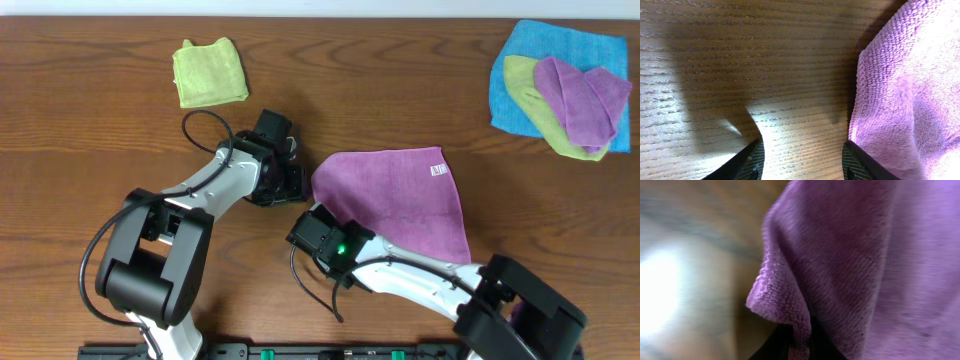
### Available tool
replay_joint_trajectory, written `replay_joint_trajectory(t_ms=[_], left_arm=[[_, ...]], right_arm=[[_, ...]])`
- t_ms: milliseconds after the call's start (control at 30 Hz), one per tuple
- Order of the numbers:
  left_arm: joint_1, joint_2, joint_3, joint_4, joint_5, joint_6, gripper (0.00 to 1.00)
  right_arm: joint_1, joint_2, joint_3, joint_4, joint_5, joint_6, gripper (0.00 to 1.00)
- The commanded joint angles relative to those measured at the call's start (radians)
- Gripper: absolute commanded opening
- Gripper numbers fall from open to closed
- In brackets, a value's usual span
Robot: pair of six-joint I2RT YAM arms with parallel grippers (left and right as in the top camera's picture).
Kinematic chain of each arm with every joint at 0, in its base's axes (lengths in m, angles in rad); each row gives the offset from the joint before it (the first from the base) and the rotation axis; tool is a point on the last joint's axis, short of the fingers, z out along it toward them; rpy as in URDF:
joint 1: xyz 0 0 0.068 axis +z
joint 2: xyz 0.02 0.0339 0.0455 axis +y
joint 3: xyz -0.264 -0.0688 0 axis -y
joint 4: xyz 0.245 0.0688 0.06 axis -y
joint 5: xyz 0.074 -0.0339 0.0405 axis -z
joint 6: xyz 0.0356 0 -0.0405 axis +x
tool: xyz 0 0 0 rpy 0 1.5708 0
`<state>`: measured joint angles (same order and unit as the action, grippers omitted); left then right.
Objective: Fold the cloth
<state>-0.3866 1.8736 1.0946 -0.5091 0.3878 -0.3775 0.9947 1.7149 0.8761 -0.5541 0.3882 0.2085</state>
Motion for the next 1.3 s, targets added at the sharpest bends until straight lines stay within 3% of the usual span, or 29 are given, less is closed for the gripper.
replay_joint_trajectory(t_ms=[0,267,600,700,933,1267], left_arm=[[0.007,0.013,-0.005,-0.014,-0.026,-0.004,0.52],[0.007,0.013,-0.005,-0.005,-0.033,-0.003,0.57],[0.007,0.013,-0.005,0.016,-0.033,-0.004,0.59],[0.007,0.013,-0.005,0.016,-0.032,-0.004,0.59],[0.007,0.013,-0.005,0.015,-0.032,-0.004,0.63],[0.006,0.013,-0.005,0.008,-0.028,-0.004,0.63]], right_arm=[[0.005,0.011,-0.001,-0.003,0.152,0.000,0.10],[0.005,-0.060,0.042,-0.042,0.118,0.000,0.09],[-0.001,-0.163,0.060,-0.052,-0.248,-0.022,0.11],[-0.003,-0.163,0.060,-0.055,-0.231,-0.023,0.11],[-0.080,-0.163,0.060,-0.085,0.021,0.014,0.08],[-0.211,-0.106,0.026,0.001,0.035,-0.001,0.11]])
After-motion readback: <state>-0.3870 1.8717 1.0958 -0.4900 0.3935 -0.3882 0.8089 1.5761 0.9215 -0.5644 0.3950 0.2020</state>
